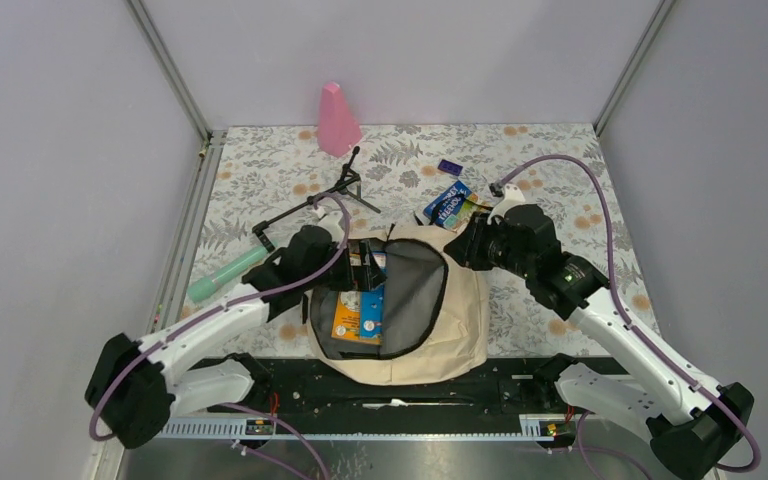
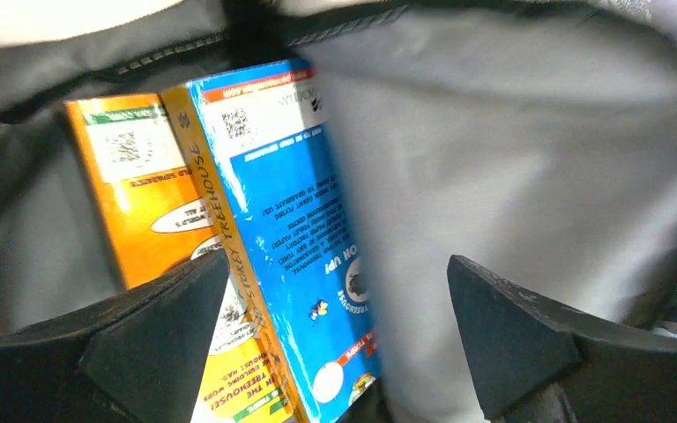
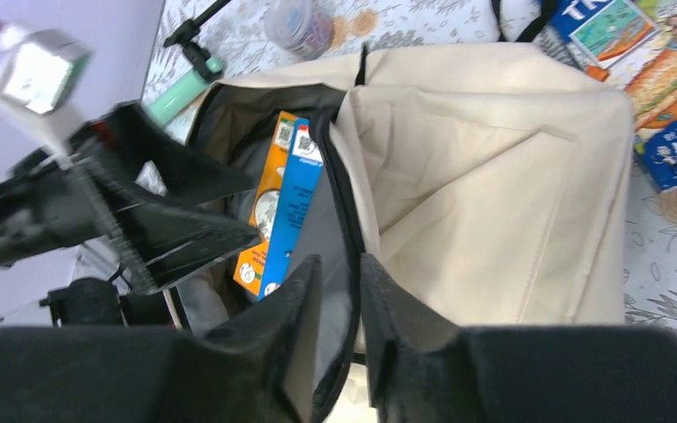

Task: Pack the student bag
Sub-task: Place the book in the student bag, then pick up the book from the center of the board.

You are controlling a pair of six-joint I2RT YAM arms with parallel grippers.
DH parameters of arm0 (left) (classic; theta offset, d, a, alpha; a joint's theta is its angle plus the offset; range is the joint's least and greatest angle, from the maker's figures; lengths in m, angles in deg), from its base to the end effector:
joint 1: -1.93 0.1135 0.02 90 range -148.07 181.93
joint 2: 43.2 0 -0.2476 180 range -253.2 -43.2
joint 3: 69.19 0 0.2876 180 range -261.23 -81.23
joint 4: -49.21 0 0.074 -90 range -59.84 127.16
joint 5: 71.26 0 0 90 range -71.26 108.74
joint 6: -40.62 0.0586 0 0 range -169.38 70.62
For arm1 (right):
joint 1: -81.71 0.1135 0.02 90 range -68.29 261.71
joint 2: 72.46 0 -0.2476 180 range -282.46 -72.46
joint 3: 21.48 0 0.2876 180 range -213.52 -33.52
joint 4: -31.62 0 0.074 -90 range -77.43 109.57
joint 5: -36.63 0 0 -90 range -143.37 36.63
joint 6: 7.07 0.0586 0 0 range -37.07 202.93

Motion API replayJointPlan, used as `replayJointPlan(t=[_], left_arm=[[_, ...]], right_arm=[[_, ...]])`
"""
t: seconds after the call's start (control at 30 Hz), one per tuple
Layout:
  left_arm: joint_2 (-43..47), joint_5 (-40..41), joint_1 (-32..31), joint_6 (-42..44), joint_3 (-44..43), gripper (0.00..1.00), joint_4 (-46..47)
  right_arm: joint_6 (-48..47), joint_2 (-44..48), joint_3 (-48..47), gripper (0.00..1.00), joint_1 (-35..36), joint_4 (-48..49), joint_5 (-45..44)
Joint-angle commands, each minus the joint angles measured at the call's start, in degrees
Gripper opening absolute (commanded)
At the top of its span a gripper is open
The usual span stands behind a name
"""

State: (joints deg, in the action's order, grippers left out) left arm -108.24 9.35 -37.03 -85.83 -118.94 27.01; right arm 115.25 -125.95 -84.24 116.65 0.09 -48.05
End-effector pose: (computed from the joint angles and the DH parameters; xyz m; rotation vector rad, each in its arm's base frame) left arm 0.2253 -0.1945 0.1819 0.1478 2.3653 -0.8682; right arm 0.2256 0.1643 0.3087 -0.1112 2.0560 0.8446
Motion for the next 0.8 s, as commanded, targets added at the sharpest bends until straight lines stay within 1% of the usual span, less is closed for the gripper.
replayJointPlan(t=[0.0,0.07,0.1,0.2,0.23,0.3,0.37,0.4,0.43,0.5,0.57,0.63,0.7,0.77], left_arm=[[8.83,7.01,0.07,4.88,-3.54,0.99,-6.98],[12.04,8.6,0.13,5.71,-4.52,0.99,-9.4],[13.37,9.09,0.24,6.03,-5.19,0.99,-10.39],[16.62,8.44,1.8,7.17,-6.67,0.99,-12.48],[17.22,7.53,2.85,7.44,-7.2,0.99,-13.09],[18.09,5.61,5.11,8.23,-7.98,0.99,-14.47],[18.51,3.95,7.56,9.44,-8.7,0.99,-15.53],[18.74,2.9,8.99,10.3,-9.02,0.99,-16.06],[18.9,1.29,10.44,11.4,-9.3,0.99,-16.39],[18.83,-1.2,13.48,13.29,-9.76,0.99,-17.24],[18.41,-2.73,15.41,15.15,-10.3,0.99,-18.7],[17.99,-3.64,17.04,16.53,-10.53,0.99,-20.17],[18.0,-4.55,18.35,17.32,-10.11,0.99,-20.63],[18.22,-5.43,19.18,17.06,-9.13,0.99,-20.13]], right_arm=[[-1.25,1.15,0.57,0.36,0.22,0.65,-5.0],[-1.42,1.32,0.79,0.49,0.21,-0.01,-6.7],[-1.6,1.53,0.67,0.57,0.16,-0.42,-7.74],[-2.95,2.29,0.62,0.76,0.13,-2.01,-11.71],[-3.75,2.34,0.41,0.8,0.01,-2.83,-13.37],[-6.0,1.62,-0.11,0.85,-0.67,-4.52,-16.41],[-7.11,0.22,-0.16,0.86,-3.41,-5.44,-16.5],[-7.29,-0.56,0.16,0.86,-5.92,-5.53,-14.09],[-7.16,-1.4,0.57,0.85,-9.34,-5.44,-11.46],[-7.35,-3.22,2.12,0.78,-15.78,-4.08,-7.11],[-8.84,-5.45,3.36,0.78,-19.88,-2.34,-6.8],[-9.17,-8.91,3.51,0.78,-25.16,-1.04,-4.7],[-8.88,-13.24,3.18,0.73,-29.68,0.54,-0.97],[-8.85,-17.31,2.92,0.69,-33.21,2.99,0.47]])
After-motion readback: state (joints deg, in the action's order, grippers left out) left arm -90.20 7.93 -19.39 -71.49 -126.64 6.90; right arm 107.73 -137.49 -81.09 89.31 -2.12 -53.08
